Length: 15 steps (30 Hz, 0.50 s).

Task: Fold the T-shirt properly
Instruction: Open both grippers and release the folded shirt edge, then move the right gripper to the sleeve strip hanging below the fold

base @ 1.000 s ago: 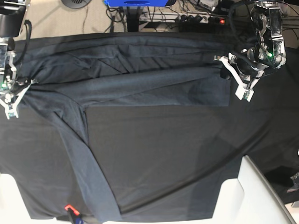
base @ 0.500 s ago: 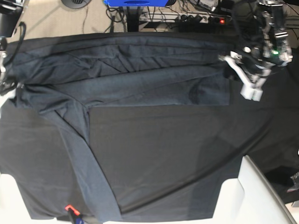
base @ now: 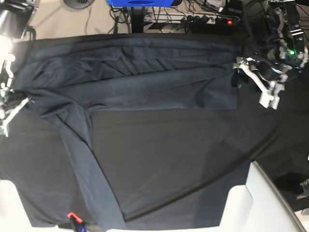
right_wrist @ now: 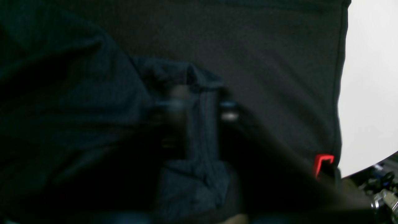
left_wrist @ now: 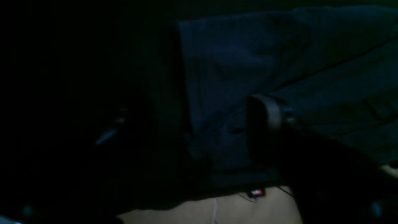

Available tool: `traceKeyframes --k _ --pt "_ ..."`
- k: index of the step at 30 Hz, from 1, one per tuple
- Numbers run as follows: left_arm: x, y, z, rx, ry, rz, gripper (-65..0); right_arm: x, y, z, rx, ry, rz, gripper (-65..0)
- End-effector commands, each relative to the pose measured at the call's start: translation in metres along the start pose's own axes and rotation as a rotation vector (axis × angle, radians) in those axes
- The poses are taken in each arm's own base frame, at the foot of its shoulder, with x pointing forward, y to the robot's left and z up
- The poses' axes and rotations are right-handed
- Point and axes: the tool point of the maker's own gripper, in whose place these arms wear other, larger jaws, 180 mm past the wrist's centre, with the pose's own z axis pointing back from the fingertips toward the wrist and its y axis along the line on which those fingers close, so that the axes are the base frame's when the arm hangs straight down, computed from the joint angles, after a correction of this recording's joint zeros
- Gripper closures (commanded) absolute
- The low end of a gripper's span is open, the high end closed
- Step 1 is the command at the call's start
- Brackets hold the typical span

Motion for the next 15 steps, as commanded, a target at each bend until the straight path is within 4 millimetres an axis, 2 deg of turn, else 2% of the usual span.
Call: traceKeyframes --k 1,3,6,10,15 --pt "0.011 0.004 0.003 0.007 -0.035 -0.008 -25.5 0.023 -0.013 0.004 -0.032 -0.067 -0.004 0.0" --pt "0.010 0.001 0.002 0.001 -0.038 0.003 0.0 0.022 -0.013 0.002 -0.029 -0.064 -0.007 -3.2" --pt "0.010 0.000 0.001 -0.001 -0.039 0.006 0.0 0.019 -0.011 -0.007 -0.016 -0.038 -0.026 -0.2" --pt "0.010 -0.001 0.001 -0.002 -0.039 0.008 0.0 0.004 -0.006 -0.020 0.006 0.019 -0.043 -0.2" --pt "0.009 0.000 0.001 0.001 -0.037 0.005 0.0 -0.001 -0.002 -0.024 0.016 0.036 -0.049 -0.2"
